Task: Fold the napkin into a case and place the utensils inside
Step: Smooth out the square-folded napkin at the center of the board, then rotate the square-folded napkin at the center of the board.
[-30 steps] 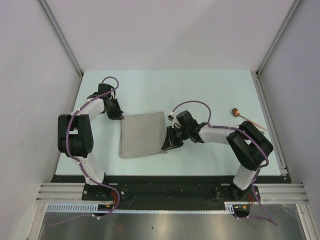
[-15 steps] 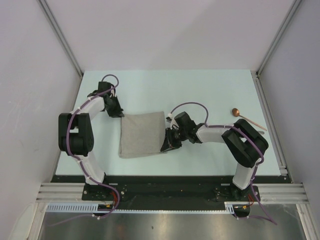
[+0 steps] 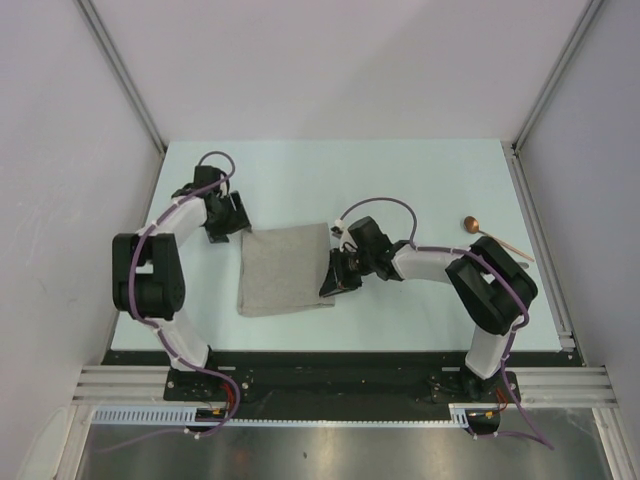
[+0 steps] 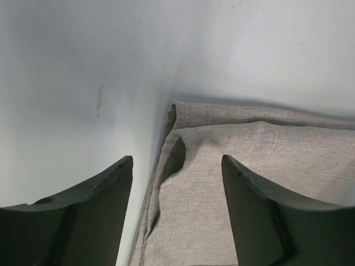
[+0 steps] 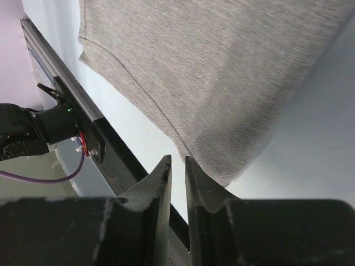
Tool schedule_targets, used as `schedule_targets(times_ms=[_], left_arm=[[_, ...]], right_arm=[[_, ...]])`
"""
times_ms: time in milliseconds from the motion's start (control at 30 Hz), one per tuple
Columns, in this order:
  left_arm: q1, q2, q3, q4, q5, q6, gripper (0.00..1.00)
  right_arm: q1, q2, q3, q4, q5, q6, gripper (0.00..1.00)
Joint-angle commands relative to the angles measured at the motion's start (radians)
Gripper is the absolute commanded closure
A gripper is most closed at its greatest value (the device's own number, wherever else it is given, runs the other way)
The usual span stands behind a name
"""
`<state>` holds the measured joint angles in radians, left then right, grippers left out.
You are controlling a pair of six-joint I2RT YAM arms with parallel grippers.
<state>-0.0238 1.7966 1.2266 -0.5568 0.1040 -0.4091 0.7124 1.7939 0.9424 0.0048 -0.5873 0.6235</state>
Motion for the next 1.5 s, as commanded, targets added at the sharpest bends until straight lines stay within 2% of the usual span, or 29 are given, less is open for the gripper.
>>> schedule_targets(times_ms=[0,300,433,600,700,867,967,1067,1333,1467], left_arm=[[-0.004,-0.173,0.001,-0.015,-0.139,-0.004,0.27],[-0.036,-0.529,-0.214,0.020,-0.083,0.013,0.31],[-0.047,-0.589,-0.321,0.020,0.051,0.021,0.36],[-0.050,-0.623,-0.418,0.049,0.102,-0.010,0.36],[-0.050,-0.628,-0.420,0.046,0.089,-0.025,0.36],[-0.050,-0.701,-0.412,0.064,0.072,-0.049,0.37],[-0.050,-0.723,-0.389,0.058,0.057,-0.059,0.41],[-0.050,-0.735,-0.362,0.037,0.049,-0.050,0.41],[-0.048,-0.773,-0.357,0.035,0.100,-0.034,0.40],[-0.048,-0.761,-0.346,0.044,0.134,-0.007,0.39]], right_arm=[[0.036,-0.011,0.049,-0.035,0.001,-0.025,0.80],[0.048,0.048,0.027,-0.080,0.147,-0.070,0.90],[0.053,0.051,0.019,-0.114,0.152,-0.111,0.90],[0.097,-0.023,0.075,-0.192,0.182,-0.119,0.88],[0.102,-0.085,0.084,-0.232,0.218,-0.075,0.83],[0.205,-0.096,0.082,-0.285,0.349,-0.067,0.80],[0.269,-0.054,0.096,-0.307,0.461,-0.051,0.84],[0.306,-0.027,0.098,-0.289,0.546,-0.030,0.95],[0.315,0.039,0.108,-0.264,0.716,-0.011,0.98],[0.260,0.074,0.110,-0.275,0.785,-0.014,0.98]])
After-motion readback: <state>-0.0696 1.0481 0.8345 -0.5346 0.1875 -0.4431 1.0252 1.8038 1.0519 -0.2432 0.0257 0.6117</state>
